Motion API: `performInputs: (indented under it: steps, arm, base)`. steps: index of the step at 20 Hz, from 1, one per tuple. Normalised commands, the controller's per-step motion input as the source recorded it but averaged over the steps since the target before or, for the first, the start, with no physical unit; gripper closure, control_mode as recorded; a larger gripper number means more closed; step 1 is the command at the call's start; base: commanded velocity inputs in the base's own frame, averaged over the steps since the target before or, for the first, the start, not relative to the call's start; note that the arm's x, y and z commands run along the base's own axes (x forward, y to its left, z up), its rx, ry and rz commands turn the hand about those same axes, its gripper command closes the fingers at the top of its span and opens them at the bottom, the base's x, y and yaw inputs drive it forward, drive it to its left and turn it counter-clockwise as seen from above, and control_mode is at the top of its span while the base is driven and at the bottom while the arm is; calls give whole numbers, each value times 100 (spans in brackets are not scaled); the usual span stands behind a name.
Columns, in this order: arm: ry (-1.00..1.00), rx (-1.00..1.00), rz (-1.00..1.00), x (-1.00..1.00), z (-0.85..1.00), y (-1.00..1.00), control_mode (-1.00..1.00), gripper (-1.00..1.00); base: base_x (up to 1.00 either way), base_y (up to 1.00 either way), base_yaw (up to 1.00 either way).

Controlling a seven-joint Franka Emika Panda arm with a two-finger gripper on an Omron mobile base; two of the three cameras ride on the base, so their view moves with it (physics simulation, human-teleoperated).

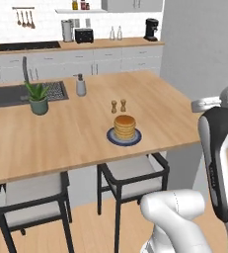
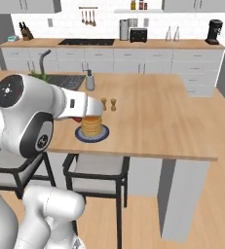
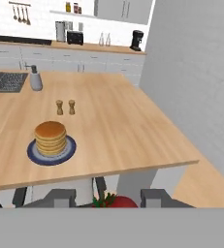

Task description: Take the strawberry from the fridge and place it on top of the pancake, located on the dining counter.

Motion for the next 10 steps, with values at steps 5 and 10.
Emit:
performInputs:
  steps: [5, 10]
  arm:
    - [0, 0, 0, 0, 0, 0, 100, 100]
    - [0, 0, 0, 0, 0, 0, 100, 100]
  base:
    - [6, -32, 14]
    - [9, -39, 12]
